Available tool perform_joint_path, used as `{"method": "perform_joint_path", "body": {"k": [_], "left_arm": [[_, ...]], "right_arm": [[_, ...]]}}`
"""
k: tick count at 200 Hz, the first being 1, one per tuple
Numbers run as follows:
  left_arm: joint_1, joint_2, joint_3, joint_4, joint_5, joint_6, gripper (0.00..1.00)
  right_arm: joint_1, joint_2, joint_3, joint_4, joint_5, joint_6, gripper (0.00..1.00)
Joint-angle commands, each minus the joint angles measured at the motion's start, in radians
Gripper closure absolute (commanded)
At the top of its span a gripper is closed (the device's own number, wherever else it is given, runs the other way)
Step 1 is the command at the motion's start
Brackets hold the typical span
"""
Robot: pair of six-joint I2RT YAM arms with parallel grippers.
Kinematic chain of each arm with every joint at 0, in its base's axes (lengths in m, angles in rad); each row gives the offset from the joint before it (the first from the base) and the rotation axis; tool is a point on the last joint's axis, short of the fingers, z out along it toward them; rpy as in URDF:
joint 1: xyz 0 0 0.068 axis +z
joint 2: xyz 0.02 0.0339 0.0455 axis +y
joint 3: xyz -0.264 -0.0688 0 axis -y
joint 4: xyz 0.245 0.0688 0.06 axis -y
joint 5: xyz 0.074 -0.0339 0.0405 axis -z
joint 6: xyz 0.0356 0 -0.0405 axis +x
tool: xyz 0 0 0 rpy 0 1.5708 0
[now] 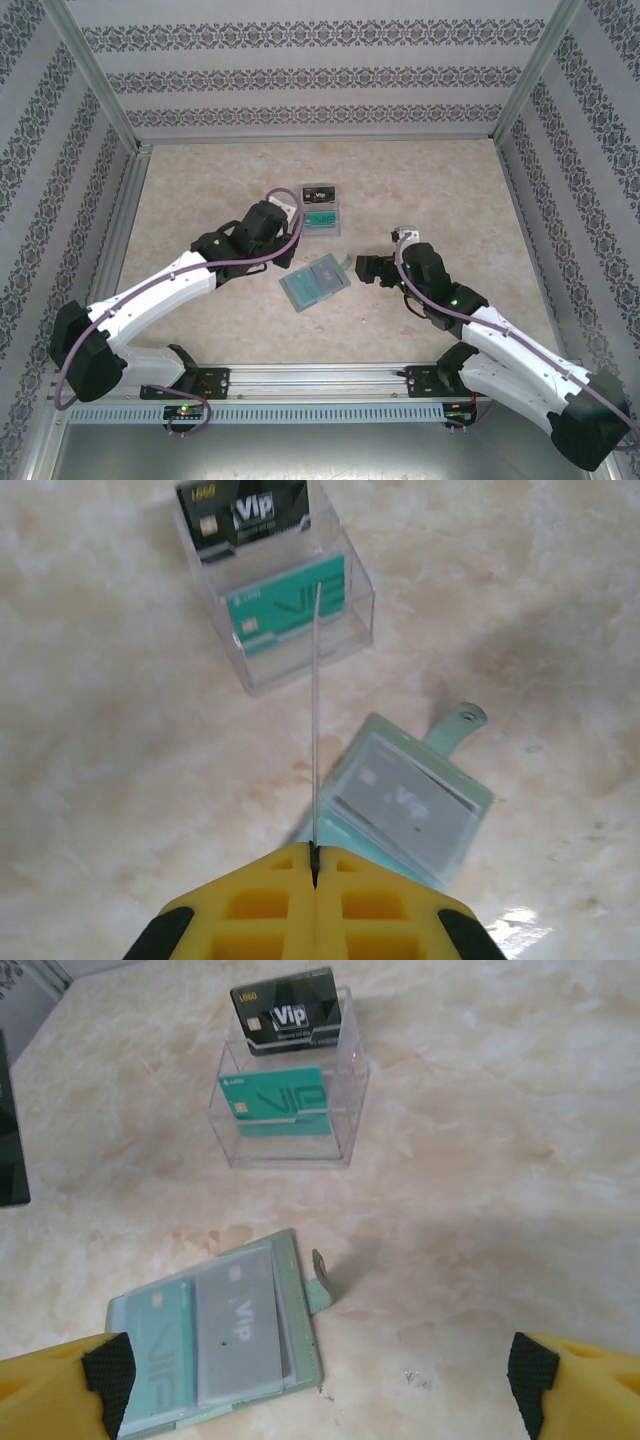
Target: Take the credit cards out of the card holder
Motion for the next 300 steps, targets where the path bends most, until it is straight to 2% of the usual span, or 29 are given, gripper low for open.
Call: {"method": "perform_joint_path", "body": {"k": [1, 32, 68, 119, 145, 166, 205, 300], "left_arm": [[-0.006, 0.068, 0.088, 0.004, -0.083, 0.289, 1.00], [-0.006, 0.223, 0.209, -0.005, -0.129, 0.554, 1.00], [0.000, 0.365, 0.290, 0.067, -0.161, 0.850, 1.00], [0.013, 0.583, 0.432, 0.121, -0.274, 1.112, 1.00], [0.022, 0.635, 0.478, 0.165, -0.283, 1.157, 1.00], [0.023, 0.685, 0.529, 0.139, -0.298, 1.196, 1.00], [0.040, 0.748, 0.618, 0.085, -0.309, 1.178, 1.00], [0.052, 0.726, 0.561, 0.046, -0.309, 1.180, 1.00]], "right_arm": [[-0.011, -0.039, -0.030, 0.035, 0.041, 0.014, 0.02], [-0.014, -0.055, -0.031, 0.020, 0.036, 0.029, 0.02], [-0.018, -0.055, -0.037, 0.023, 0.031, 0.041, 0.02], [-0.026, -0.059, -0.041, 0.018, 0.046, 0.044, 0.02], [-0.031, -0.060, -0.042, 0.015, 0.049, 0.045, 0.02], [-0.036, -0.060, -0.043, 0.014, 0.047, 0.047, 0.02], [-0.043, -0.052, -0.044, 0.017, 0.047, 0.053, 0.02], [-0.056, -0.021, -0.043, 0.024, 0.034, 0.062, 0.02]]}}
